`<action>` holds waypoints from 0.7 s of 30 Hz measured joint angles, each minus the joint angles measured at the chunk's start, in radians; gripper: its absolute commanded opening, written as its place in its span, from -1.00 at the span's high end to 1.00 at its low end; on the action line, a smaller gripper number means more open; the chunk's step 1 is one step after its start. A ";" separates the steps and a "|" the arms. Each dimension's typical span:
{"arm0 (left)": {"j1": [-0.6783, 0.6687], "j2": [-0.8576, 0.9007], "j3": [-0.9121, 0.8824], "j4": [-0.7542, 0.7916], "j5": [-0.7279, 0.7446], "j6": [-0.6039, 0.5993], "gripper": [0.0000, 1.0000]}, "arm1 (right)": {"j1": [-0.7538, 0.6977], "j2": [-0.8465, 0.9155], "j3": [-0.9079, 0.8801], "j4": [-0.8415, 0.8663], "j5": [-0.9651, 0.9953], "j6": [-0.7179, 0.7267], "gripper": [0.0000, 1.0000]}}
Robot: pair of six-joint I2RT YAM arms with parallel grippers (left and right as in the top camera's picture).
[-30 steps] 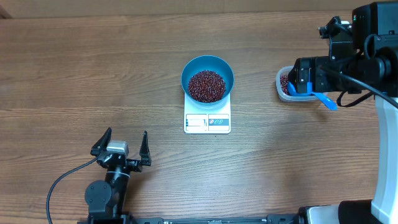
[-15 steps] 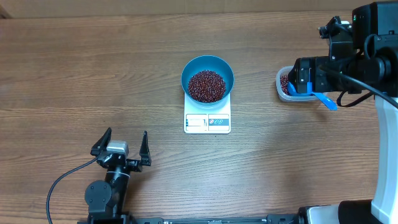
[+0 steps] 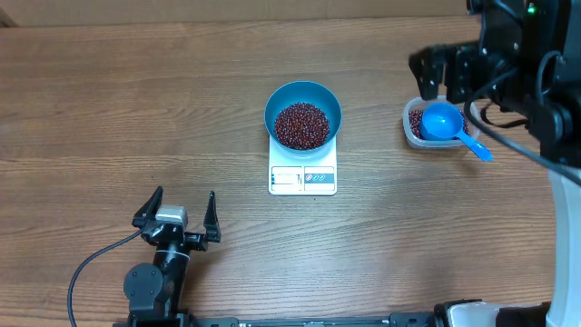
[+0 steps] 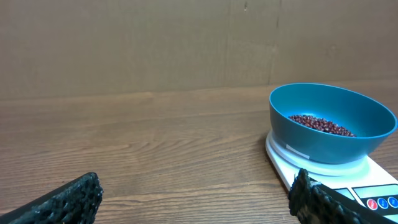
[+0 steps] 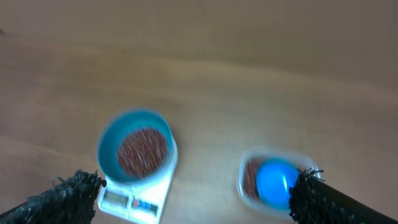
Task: Scoop item into bowl and weigh 150g on scale
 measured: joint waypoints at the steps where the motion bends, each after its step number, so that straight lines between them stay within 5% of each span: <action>1: 0.000 0.000 0.000 0.000 0.000 0.000 -0.99 | 0.010 -0.005 0.000 0.027 -0.002 0.000 -1.00; 10: 0.000 0.000 0.000 0.000 0.000 0.000 -0.99 | 0.026 -0.048 -0.094 0.171 -0.016 0.000 -1.00; 17: 0.000 0.000 0.000 0.000 0.000 0.000 -0.99 | 0.026 -0.229 -0.555 0.576 -0.042 0.000 -1.00; 21: 0.000 0.000 0.000 0.000 0.000 0.000 -0.99 | 0.026 -0.380 -0.886 0.972 -0.081 -0.004 -1.00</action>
